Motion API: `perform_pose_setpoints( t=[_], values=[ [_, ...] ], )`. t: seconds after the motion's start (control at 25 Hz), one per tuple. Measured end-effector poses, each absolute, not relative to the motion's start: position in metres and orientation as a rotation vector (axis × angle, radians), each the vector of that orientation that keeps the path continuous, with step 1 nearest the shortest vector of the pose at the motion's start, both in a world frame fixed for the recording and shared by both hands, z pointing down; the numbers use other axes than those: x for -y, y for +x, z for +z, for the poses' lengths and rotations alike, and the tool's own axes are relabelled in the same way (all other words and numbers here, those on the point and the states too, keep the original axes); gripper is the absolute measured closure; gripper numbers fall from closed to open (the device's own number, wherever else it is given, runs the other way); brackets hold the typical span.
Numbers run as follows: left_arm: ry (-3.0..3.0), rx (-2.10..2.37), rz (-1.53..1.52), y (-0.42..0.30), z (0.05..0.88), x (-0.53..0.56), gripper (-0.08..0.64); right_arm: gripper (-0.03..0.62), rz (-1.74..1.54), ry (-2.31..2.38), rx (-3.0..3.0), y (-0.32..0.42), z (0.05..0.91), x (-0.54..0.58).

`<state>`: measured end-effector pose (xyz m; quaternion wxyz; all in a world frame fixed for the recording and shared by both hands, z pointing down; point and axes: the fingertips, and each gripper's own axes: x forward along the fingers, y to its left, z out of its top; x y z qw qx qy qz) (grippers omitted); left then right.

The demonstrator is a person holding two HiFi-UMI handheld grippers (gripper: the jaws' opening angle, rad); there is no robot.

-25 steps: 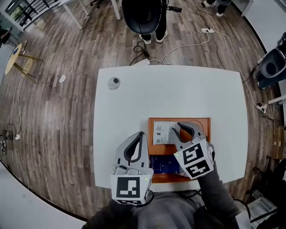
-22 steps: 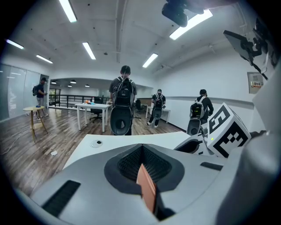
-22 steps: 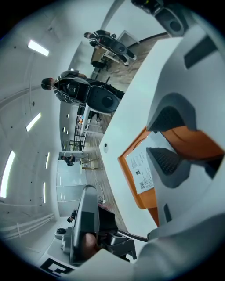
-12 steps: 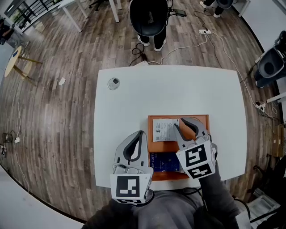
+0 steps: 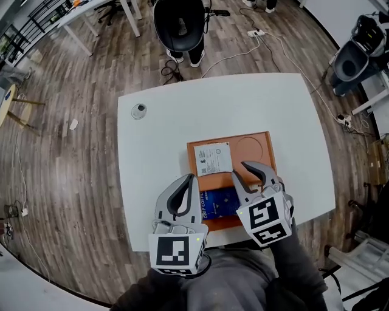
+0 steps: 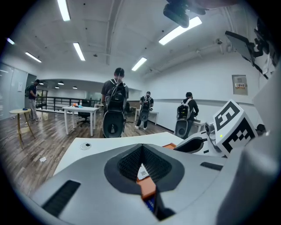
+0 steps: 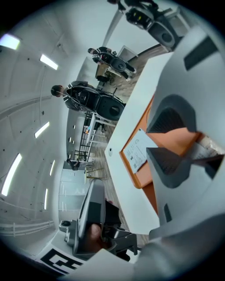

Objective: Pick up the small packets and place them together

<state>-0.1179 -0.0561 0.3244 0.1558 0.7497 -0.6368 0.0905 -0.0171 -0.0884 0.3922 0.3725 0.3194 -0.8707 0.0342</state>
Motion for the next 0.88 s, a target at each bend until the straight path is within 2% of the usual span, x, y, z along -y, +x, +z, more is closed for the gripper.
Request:
perform_pose_setpoints(
  t=[0.52,0.68,0.88],
  values=[
    [2.251,1.682,0.318,-0.098,0.342,0.015,0.563,0.491,0.254,0.814,2.119,0.001,0.449,0.009],
    [2.253,1.668,0.323,-0.095,0.344,0.014,0.563,0.456,0.305,0.796,2.069,0.007,0.461,0.007],
    [2.240,1.669,0.320,-0.098,0.346,0.022,0.563,0.448,0.321,0.777,2.047,0.007,0.469,0.014]
  ],
)
